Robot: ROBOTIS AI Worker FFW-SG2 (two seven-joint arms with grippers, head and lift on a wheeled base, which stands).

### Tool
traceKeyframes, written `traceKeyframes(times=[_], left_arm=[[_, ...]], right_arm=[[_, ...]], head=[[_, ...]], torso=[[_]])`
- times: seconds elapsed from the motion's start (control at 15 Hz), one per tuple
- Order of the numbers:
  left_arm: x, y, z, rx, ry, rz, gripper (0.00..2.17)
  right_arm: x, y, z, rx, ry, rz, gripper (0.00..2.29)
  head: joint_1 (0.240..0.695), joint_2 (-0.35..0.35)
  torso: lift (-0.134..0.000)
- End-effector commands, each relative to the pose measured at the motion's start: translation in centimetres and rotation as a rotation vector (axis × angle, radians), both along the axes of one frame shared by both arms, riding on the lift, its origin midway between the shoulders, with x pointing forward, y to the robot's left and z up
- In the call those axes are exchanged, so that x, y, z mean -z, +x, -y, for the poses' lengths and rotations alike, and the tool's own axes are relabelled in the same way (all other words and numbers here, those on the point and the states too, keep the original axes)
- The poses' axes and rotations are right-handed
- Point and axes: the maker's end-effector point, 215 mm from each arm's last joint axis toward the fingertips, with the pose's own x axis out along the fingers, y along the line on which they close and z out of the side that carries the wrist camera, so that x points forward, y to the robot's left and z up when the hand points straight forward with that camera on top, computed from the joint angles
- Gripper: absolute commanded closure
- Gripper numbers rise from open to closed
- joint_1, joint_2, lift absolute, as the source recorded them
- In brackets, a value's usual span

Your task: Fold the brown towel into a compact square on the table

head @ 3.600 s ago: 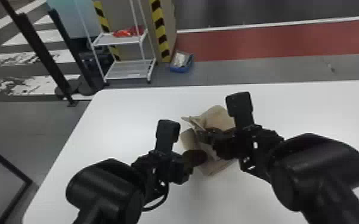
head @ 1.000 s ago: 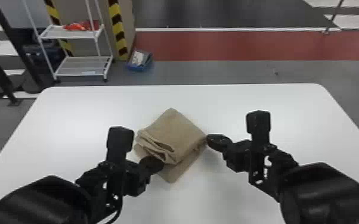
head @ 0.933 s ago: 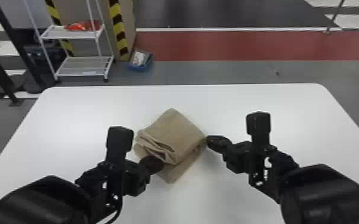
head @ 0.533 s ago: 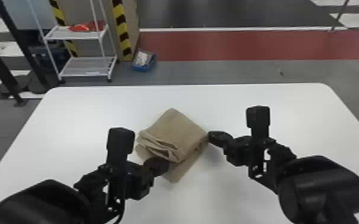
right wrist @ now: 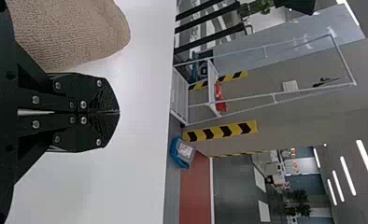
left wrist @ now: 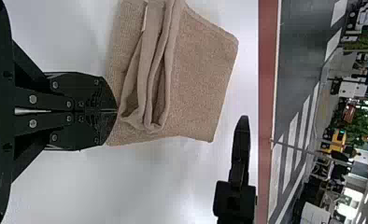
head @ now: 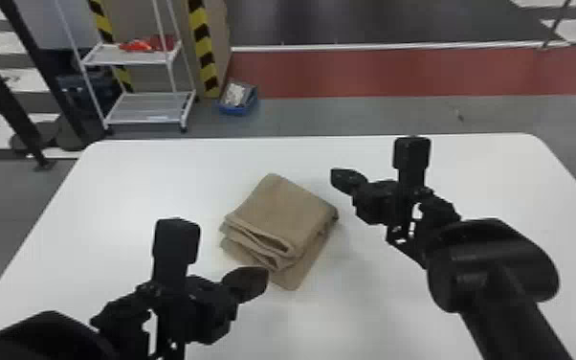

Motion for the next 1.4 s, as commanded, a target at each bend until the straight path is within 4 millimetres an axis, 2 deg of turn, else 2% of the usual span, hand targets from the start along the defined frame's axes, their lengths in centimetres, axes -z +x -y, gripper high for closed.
traceKeyframes(times=[0.0, 0.13, 0.2, 0.33, 0.53, 0.73, 0.8, 0.93, 1.13, 1.33], left_arm=[[-0.1, 0.5, -1.0, -0.017, 0.010, 0.007, 1.91], [-0.3, 1.7, -2.3, -0.040, 0.044, 0.033, 1.91], [-0.5, 2.5, -3.7, -0.063, 0.064, 0.053, 1.91], [-0.9, 3.8, -5.8, -0.105, 0.074, 0.083, 1.91], [-2.0, 5.5, -8.8, -0.160, 0.097, 0.144, 1.91], [-2.7, 6.5, -10.2, -0.197, 0.120, 0.195, 1.91], [-2.8, 6.7, -10.2, -0.198, 0.112, 0.208, 1.91], [-2.6, 6.9, -10.4, -0.203, 0.107, 0.212, 1.91], [-2.6, 6.9, -10.0, -0.197, 0.091, 0.213, 1.91], [-2.3, 7.0, -9.9, -0.203, 0.065, 0.225, 1.91]], right_arm=[[-0.6, -2.2, 1.5, 0.013, 0.064, 0.024, 2.10], [-2.1, -5.3, 2.8, -0.002, 0.099, 0.052, 2.10], [-2.7, -7.3, 3.4, -0.006, 0.107, 0.060, 2.10], [-3.6, -9.9, 4.2, 0.001, 0.101, 0.074, 2.10], [-1.9, -11.9, 4.5, 0.004, 0.047, 0.053, 2.10], [0.9, -12.8, 4.4, 0.007, 0.019, 0.001, 2.10], [2.2, -12.7, 4.3, 0.006, 0.013, -0.021, 2.10], [3.5, -11.4, 3.6, -0.013, 0.029, -0.051, 2.10], [4.3, -8.9, 2.1, -0.043, 0.051, -0.059, 2.10], [3.7, -5.4, 0.1, -0.054, 0.069, -0.055, 2.10]], head=[[0.695, 0.070], [0.695, 0.072], [0.695, 0.071], [0.695, 0.072], [0.695, 0.101], [0.695, 0.124], [0.695, 0.134], [0.695, 0.142], [0.695, 0.155], [0.695, 0.161]], torso=[[-0.128], [-0.128], [-0.128], [-0.128], [-0.128], [-0.128], [-0.128], [-0.128], [-0.128], [-0.128]])
